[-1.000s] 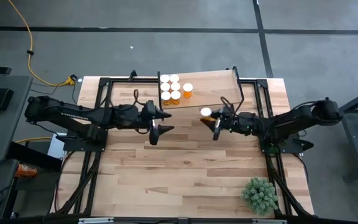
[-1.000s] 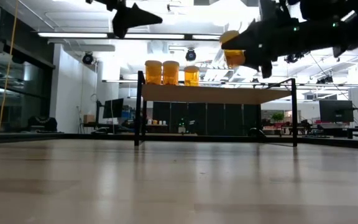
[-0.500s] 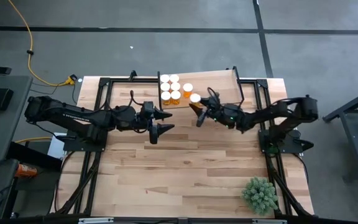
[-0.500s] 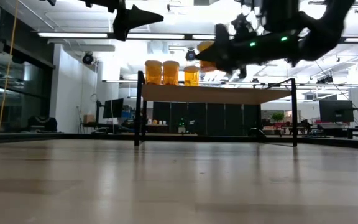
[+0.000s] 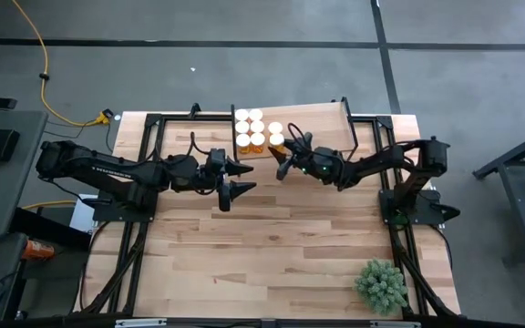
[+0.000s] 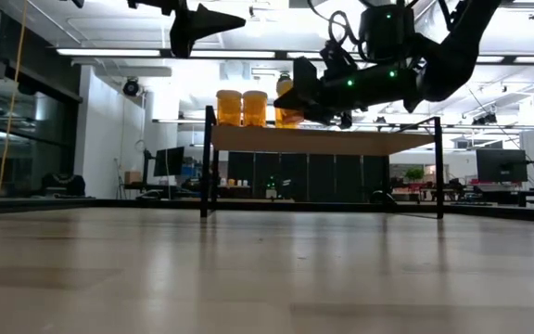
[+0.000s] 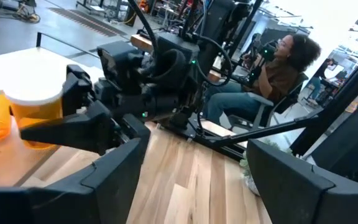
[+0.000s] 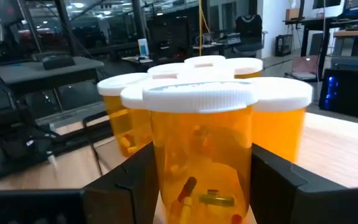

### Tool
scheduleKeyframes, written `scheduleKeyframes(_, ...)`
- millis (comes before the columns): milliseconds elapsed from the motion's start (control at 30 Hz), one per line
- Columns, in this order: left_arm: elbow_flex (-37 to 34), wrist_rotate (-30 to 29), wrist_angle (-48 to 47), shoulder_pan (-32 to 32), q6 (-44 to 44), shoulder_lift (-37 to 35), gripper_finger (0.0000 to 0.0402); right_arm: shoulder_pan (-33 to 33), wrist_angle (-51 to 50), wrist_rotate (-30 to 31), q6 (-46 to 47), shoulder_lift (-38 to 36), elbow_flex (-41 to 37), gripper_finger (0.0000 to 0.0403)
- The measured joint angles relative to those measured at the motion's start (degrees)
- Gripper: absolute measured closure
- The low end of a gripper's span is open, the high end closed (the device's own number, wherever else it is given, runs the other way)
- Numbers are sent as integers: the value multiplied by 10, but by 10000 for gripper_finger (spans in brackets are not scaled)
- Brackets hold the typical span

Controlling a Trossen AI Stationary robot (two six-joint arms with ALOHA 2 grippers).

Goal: Pick and place medicine bottles onto shelf by color
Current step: Put the orange pill bottle on the shelf aligned with the other orange pill bottle

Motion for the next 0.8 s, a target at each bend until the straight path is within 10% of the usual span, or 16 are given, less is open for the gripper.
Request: scheduleKeyframes(800,0,-2,-3,-1,4,0,125,-10,-28,-1,30,1,0,205)
